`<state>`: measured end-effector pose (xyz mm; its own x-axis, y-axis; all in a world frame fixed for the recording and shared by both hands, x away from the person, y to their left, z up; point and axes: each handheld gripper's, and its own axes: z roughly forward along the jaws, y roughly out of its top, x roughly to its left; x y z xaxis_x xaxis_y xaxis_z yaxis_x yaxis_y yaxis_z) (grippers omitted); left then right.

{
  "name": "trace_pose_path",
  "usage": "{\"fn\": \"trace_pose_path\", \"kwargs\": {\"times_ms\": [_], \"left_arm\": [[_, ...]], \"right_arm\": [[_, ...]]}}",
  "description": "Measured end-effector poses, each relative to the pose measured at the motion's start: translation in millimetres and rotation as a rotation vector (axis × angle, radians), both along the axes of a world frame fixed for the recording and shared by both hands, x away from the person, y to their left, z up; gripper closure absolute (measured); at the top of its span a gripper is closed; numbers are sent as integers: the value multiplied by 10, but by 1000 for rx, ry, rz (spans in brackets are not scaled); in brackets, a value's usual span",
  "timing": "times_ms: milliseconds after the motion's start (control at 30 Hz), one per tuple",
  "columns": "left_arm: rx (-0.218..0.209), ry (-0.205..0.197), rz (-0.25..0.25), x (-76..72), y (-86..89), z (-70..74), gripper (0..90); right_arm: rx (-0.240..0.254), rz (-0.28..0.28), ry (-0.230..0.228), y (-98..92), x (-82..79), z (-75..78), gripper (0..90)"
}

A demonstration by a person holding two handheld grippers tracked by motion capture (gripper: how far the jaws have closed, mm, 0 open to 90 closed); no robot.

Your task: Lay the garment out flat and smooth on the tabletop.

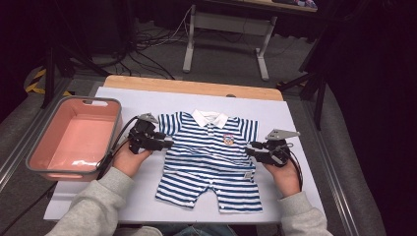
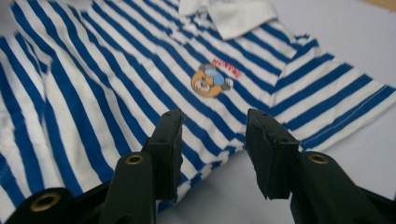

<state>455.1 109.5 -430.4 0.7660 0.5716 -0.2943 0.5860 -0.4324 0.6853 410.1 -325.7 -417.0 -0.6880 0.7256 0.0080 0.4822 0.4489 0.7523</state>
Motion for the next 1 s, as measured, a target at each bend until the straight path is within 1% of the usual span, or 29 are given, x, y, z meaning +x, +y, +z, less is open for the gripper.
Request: {"fn": "trace_pose_path", "kwargs": {"times_ms": [33,67,100,133,200,233,267,300,333,367,400,433,467,500,533,567,633,667,700,733,767,800,833,867,900,933,967,1000], "left_arm": [[-5,25,-9,15,-16,-28,488],[8,58,-24,37,-64,-85,503],[25,68,-31,40,-95,-115,504],[54,73,-39,45,-121,-145,507],[100,97,-53,50,-156,-198,536],[99,90,-54,47,-155,-203,545],[102,98,-54,51,-152,-200,570],[95,110,-60,56,-151,-201,595],[95,118,-63,53,-155,-204,634],[95,120,-70,53,-162,-209,662],[95,120,-70,53,-162,-209,713],[93,128,-80,53,-172,-218,713],[103,122,-76,47,-185,-219,778],[118,115,-82,50,-191,-219,845],[115,122,-83,57,-189,-220,886],[113,124,-79,60,-185,-217,892],[117,103,-71,58,-181,-206,896],[117,80,-61,56,-171,-186,896],[111,70,-51,56,-160,-169,897],[90,33,-23,71,-122,-115,897],[80,15,-9,83,-102,-85,897],[80,15,-9,83,-102,-85,897],[67,-19,27,117,-71,-40,896],[65,-32,46,138,-56,-24,897],[65,-32,46,138,-56,-24,897],[55,-47,74,184,-22,-8,897],[55,-47,74,184,-22,-8,897],[46,-46,85,211,-4,-13,897]], "right_arm": [[-11,-1,11,8,5,-21,572],[-32,-2,36,23,20,-77,573],[-47,-4,43,28,25,-104,579],[-66,-6,52,29,31,-128,588],[-92,-13,71,20,42,-171,599],[-98,-17,83,12,47,-190,604],[-103,-19,93,4,53,-210,613],[-110,-20,109,-3,58,-230,628],[-118,-21,121,-4,62,-252,636],[-108,-19,118,-10,61,-256,657],[-108,-19,118,-10,61,-256,657],[-105,-17,119,-15,63,-255,708],[-101,-8,126,-17,63,-251,787],[-95,8,134,-16,63,-252,840],[-94,17,135,-8,62,-253,866],[-99,19,132,-3,63,-250,878],[-94,13,109,-3,63,-234,883],[-82,7,96,-10,61,-219,883],[-47,-10,53,-47,65,-162,883],[-31,-19,27,-73,72,-131,884],[-14,-32,7,-97,85,-103,884],[5,-45,-11,-119,105,-83,885],[23,-56,-20,-138,128,-70,886],[37,-66,-29,-148,149,-65,886],[37,-66,-29,-148,149,-65,886],[51,-70,-46,-148,195,-73,886],[51,-70,-46,-148,195,-73,886],[53,-72,-49,-140,212,-80,886]]}}
